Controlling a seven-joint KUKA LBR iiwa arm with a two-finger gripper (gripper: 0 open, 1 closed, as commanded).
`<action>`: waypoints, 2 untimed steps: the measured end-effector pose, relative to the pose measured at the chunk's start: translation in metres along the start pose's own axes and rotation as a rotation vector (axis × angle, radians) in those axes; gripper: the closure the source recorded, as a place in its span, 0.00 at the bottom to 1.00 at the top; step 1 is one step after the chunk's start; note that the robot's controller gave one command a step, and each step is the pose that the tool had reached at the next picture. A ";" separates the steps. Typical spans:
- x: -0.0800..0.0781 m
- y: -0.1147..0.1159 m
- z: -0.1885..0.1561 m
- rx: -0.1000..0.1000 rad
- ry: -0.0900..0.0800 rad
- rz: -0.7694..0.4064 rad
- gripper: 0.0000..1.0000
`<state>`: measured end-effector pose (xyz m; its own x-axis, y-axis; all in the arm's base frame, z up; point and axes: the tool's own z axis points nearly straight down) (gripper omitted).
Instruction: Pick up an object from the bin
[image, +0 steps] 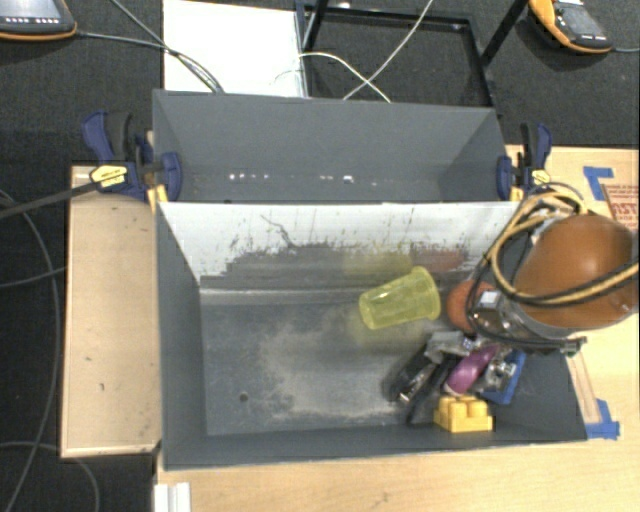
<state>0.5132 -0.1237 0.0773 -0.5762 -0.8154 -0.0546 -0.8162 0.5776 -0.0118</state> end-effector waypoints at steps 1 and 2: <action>-0.005 0.003 0.000 0.013 0.009 -0.010 1.00; -0.002 0.000 -0.002 0.003 0.001 -0.010 1.00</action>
Offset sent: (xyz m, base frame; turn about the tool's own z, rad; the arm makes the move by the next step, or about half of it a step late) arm -0.0001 0.0000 0.0184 0.0000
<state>0.5142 -0.1225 0.0795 -0.5684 -0.8210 -0.0533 -0.8216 0.5698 -0.0155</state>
